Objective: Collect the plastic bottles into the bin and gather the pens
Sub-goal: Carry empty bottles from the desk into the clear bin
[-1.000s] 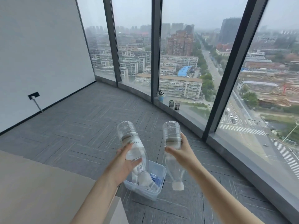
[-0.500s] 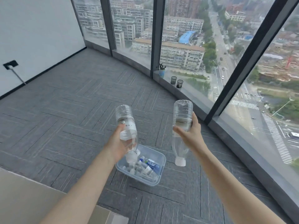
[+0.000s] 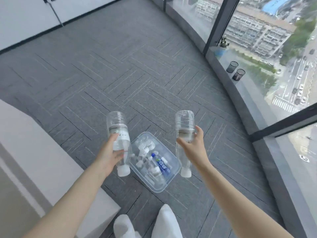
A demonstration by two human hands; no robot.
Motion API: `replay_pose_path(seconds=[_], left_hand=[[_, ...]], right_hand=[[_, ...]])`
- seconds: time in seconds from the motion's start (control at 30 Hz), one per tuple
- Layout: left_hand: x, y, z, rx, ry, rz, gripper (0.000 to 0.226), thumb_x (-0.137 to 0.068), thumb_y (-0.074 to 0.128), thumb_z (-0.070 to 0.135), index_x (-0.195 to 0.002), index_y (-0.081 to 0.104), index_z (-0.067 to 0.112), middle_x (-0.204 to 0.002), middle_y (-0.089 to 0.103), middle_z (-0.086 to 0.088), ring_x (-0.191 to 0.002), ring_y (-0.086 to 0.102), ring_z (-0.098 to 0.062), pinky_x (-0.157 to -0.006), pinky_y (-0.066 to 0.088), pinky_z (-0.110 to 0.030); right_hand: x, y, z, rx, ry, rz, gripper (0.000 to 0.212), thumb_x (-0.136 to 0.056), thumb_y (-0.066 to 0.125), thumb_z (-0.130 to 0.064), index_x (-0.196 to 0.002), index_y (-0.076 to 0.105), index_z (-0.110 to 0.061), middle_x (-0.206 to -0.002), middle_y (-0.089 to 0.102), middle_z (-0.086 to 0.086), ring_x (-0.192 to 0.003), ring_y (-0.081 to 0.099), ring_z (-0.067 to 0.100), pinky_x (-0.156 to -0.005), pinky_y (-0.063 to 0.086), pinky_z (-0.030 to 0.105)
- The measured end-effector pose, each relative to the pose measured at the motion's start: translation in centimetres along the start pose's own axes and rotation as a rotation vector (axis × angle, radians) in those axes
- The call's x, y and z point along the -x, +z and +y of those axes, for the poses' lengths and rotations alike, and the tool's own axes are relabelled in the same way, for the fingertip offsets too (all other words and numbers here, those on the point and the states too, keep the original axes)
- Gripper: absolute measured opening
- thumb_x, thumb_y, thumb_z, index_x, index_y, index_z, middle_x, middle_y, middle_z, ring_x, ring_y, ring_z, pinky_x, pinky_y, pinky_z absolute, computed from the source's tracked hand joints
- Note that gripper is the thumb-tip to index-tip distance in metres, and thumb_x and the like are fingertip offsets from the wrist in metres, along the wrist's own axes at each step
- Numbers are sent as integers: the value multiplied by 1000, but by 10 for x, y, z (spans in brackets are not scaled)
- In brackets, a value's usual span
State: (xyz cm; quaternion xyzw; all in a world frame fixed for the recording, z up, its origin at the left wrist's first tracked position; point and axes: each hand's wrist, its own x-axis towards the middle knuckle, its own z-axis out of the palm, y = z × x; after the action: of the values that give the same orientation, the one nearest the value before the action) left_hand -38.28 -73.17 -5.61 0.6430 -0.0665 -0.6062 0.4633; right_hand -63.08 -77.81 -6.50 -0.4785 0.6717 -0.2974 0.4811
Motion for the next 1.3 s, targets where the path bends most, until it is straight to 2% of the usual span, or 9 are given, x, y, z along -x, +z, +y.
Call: replay_pose_path(seconds=[0.1,0.2,0.37,0.57,0.67,0.77,1.0,1.23,1.3], left_hand=[[-32,4,-14,35,-2,47,28,-92,49,37,-112,55,19,-92,64,-6,-74,62,-18,-59,50,-28],[-71,5,-37,79,-21,55,35,-93,47,39,-120,54,19,-100,64,-7,-84,61,-20,-70,49,-31],[-132,-2,-92,116,-83,87,41,-93,47,38,-127,52,16,-109,65,-9,-84,62,-19,-72,47,-31],[-177,-33,-152,166,-175,145,35,-92,50,36,-120,56,17,-108,66,-11,-84,64,-22,-77,48,-35],[-191,-52,-166,144,-186,185,23,-92,50,33,-107,59,18,-101,67,-9,-82,63,-22,-73,48,-33],[-207,-70,-171,113,-178,204,36,-92,51,34,-121,54,14,-110,66,-13,-87,64,-23,-70,49,-33],[-232,-77,-183,39,-212,222,45,-89,55,37,-127,48,15,-116,65,-11,-95,64,-21,-70,49,-34],[-267,-53,-206,-79,-381,207,49,-87,57,41,-128,46,16,-116,63,-9,-104,61,-25,-95,45,-46],[-278,-49,-205,-77,-412,191,56,-87,56,46,-133,43,17,-123,58,-7,-109,58,-25,-96,42,-45]], right_hand=[[-33,10,25,94,39,-50,73,-80,68,-28,-140,24,-28,-113,58,-8,-87,65,8,-75,53,30],[-66,29,61,202,65,-116,76,-80,69,-29,-142,25,-26,-122,58,-7,-88,66,10,-77,55,33],[-120,70,133,370,106,-191,83,-80,70,-28,-148,23,-23,-143,36,3,-124,45,17,-99,39,31],[-170,121,216,519,178,-243,72,-81,67,-22,-144,32,-24,-134,42,9,-109,52,20,-88,45,31],[-184,142,245,643,199,-253,67,-86,61,-23,-145,29,-24,-137,42,10,-108,56,26,-86,52,45],[-193,156,267,759,231,-278,66,-87,57,-24,-145,26,-26,-140,39,8,-108,56,28,-87,51,50],[-189,170,286,726,248,-313,63,-87,57,-21,-144,29,-20,-140,40,10,-116,52,30,-96,46,47],[-172,162,288,601,295,-342,61,-90,58,-21,-143,31,-16,-139,41,9,-117,51,22,-94,46,37],[-167,159,290,599,294,-365,57,-91,57,-22,-143,33,-15,-139,40,7,-102,54,17,-85,49,32]])
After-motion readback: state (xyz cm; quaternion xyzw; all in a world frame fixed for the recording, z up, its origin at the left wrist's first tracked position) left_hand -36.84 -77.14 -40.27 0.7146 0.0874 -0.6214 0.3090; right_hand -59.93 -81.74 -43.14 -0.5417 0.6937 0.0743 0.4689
